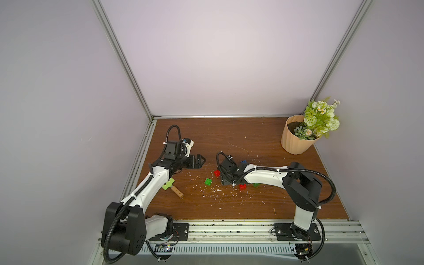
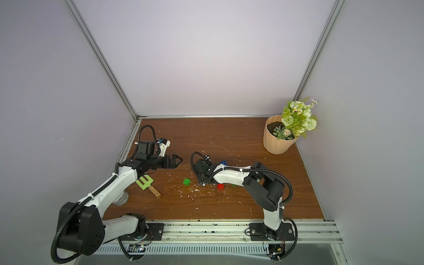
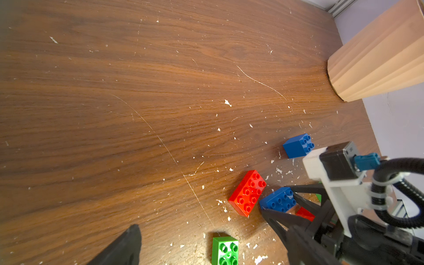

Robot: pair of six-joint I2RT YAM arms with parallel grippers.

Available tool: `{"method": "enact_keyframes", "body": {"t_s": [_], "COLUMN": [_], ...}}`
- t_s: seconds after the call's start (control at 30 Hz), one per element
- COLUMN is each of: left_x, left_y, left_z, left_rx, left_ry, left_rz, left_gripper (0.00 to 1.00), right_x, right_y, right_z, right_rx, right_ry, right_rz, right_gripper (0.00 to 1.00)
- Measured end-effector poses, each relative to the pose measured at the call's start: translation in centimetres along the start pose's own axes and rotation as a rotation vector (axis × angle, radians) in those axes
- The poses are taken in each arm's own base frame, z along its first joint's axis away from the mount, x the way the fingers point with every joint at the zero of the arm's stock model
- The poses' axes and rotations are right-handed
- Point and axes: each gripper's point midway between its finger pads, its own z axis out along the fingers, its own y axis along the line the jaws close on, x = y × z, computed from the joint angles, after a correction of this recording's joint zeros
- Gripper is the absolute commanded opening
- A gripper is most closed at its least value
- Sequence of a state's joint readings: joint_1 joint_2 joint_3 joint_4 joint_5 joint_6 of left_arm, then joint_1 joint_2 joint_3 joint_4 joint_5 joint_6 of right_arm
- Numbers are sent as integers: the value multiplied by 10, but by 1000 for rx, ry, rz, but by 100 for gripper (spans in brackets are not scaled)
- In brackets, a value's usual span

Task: Assemble a giraffe with lego
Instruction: Pick up the lego brick from the center of the board.

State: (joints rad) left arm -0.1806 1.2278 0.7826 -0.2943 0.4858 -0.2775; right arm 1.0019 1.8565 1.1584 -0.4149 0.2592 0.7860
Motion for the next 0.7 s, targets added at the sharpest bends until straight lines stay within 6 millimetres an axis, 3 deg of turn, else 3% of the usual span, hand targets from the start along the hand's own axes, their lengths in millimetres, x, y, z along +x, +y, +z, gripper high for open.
{"method": "enact_keyframes", "body": {"t_s": [0.33, 0.57, 0.7], "left_x": [5, 11, 23], "left_y": [-9, -28, -44], "left_z": [4, 7, 15], "left_rx": [34, 117, 156], "left_ry": [23, 52, 97], "left_rz": [9, 35, 69], "left_gripper": [99, 100, 99], "right_x": [-5, -38, -66], "right_y": [-5, -9, -28], "right_z": [-9, -57, -79], "right_rx": [31, -36, -39], "right_ry": [-10, -96, -145], "right_rz": [-14, -8, 19], "right_gripper": [62, 60, 61]}}
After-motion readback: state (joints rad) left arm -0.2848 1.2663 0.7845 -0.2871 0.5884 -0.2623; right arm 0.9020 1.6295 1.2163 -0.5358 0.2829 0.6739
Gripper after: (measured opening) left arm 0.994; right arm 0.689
